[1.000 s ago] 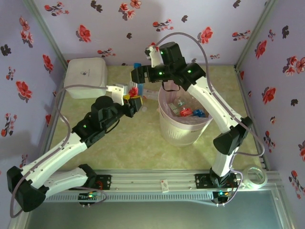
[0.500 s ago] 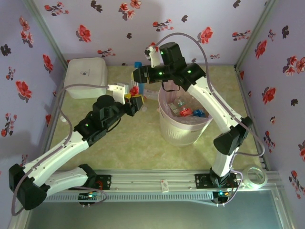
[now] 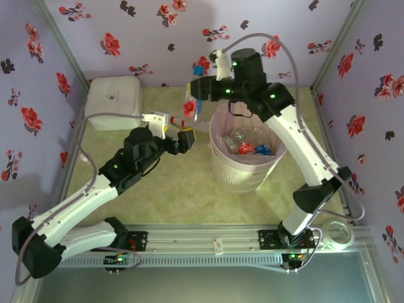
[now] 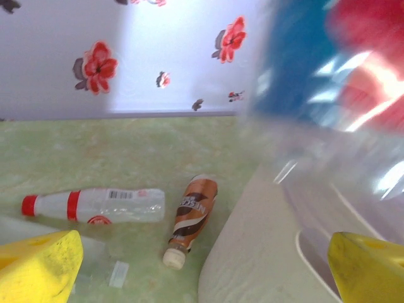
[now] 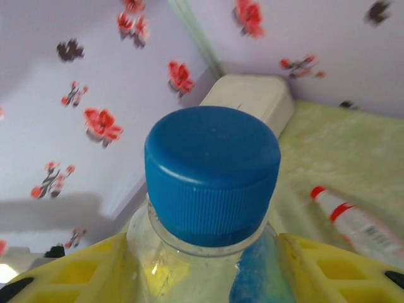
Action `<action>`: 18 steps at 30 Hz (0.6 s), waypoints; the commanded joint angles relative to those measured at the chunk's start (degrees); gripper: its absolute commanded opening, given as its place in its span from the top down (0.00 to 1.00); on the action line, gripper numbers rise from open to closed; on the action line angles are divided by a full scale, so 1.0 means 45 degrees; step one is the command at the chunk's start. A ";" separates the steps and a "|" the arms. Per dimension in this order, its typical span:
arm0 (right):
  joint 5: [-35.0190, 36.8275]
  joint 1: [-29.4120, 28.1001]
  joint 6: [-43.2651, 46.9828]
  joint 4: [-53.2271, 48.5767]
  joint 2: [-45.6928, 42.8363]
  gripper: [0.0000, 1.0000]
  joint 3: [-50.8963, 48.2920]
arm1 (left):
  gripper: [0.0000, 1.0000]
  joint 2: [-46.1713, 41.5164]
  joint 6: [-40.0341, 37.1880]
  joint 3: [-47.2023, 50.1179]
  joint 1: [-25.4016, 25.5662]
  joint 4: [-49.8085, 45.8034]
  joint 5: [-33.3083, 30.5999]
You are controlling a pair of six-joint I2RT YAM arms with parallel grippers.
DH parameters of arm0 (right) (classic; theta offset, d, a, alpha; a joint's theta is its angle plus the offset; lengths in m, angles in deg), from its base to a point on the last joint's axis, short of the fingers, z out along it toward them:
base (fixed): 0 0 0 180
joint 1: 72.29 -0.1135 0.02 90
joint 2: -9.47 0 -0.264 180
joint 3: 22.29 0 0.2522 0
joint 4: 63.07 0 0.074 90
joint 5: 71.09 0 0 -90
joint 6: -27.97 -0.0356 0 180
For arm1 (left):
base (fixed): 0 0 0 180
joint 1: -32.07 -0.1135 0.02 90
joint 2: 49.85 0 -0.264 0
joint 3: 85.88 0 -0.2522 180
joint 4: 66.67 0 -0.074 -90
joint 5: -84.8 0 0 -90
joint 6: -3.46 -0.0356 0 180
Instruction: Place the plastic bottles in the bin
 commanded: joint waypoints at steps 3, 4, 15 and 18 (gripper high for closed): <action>0.1097 0.1226 0.0384 -0.0300 -0.1405 0.49 -0.0327 | 0.01 0.0092 0.2798 0.0709 -0.0698 -0.1398 -0.1264; 0.1145 0.1422 0.0426 -0.0392 -0.1636 0.49 -0.0448 | 0.01 0.0281 0.3452 0.0687 -0.0928 -0.1855 -0.1564; 0.2181 0.2822 0.2226 -0.4633 -0.2869 0.50 -0.0237 | 0.02 0.3012 0.5488 -0.0398 -0.2245 -0.3071 -0.1675; 0.1941 0.2769 0.2395 -0.5687 -0.2834 0.52 -0.0306 | 0.02 0.3874 0.5998 -0.0902 -0.2410 -0.3414 -0.1669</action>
